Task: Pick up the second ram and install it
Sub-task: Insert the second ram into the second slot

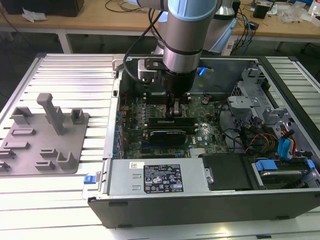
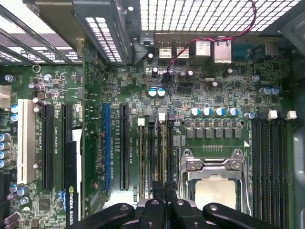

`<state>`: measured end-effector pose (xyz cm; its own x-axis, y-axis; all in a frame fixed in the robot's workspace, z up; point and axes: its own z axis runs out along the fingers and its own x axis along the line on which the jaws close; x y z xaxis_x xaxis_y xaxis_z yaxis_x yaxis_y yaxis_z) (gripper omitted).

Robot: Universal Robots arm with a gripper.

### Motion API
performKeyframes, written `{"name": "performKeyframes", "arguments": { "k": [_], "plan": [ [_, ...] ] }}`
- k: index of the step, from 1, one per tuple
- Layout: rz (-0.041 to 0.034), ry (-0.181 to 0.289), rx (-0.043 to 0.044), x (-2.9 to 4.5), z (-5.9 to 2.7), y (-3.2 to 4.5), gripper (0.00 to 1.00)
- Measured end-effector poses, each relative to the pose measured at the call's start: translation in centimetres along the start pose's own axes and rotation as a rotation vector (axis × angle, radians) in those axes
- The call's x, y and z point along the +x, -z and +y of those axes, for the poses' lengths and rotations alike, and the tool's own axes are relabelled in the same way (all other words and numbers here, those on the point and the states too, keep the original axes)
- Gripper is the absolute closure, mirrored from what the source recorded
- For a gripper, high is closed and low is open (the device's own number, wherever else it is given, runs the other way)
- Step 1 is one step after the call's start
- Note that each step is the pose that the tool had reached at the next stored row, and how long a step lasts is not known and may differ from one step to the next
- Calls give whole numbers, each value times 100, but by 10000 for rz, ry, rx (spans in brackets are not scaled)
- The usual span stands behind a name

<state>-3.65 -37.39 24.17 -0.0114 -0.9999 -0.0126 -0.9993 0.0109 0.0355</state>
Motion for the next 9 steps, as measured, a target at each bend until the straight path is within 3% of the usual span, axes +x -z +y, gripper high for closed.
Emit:
{"name": "performKeyframes", "arguments": {
  "k": [9],
  "plan": [
    [-8, -86, 1, 0, 2, -25, 91]
  ]
}}
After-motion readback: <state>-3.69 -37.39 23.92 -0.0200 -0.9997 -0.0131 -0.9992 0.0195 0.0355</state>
